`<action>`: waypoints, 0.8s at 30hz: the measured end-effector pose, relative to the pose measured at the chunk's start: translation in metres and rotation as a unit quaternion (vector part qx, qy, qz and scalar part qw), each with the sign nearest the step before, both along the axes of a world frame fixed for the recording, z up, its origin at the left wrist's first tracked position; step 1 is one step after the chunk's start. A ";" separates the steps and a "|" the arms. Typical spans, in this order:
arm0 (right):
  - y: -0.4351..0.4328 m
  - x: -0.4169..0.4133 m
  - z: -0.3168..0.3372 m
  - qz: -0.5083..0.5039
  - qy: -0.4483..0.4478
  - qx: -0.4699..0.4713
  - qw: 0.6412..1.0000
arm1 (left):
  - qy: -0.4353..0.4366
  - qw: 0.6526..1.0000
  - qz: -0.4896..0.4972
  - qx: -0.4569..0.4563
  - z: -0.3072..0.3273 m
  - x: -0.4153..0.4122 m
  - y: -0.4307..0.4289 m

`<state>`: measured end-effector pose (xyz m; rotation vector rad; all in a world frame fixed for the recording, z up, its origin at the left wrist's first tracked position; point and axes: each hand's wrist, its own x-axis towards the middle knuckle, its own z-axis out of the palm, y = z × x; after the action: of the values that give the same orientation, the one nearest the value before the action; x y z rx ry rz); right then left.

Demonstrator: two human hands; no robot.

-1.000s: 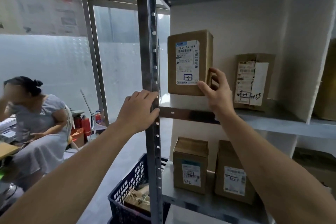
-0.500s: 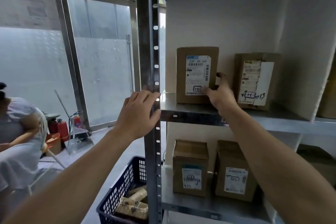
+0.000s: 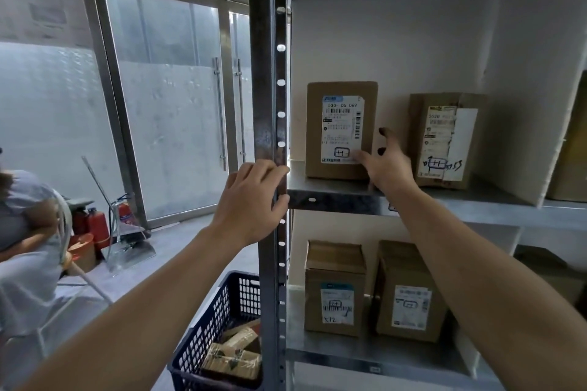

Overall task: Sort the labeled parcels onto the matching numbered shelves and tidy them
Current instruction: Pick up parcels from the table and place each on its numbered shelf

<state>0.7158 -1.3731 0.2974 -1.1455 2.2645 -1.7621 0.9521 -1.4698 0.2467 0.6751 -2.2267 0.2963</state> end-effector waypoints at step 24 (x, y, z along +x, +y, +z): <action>0.023 -0.014 0.064 0.002 0.202 -0.035 0.979 | 0.146 0.984 -0.106 0.012 0.103 -0.105 0.008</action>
<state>0.7016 -1.3497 0.3614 -1.6547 2.4150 -1.7506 0.8472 -1.4623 0.3493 0.4552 -2.0003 0.0593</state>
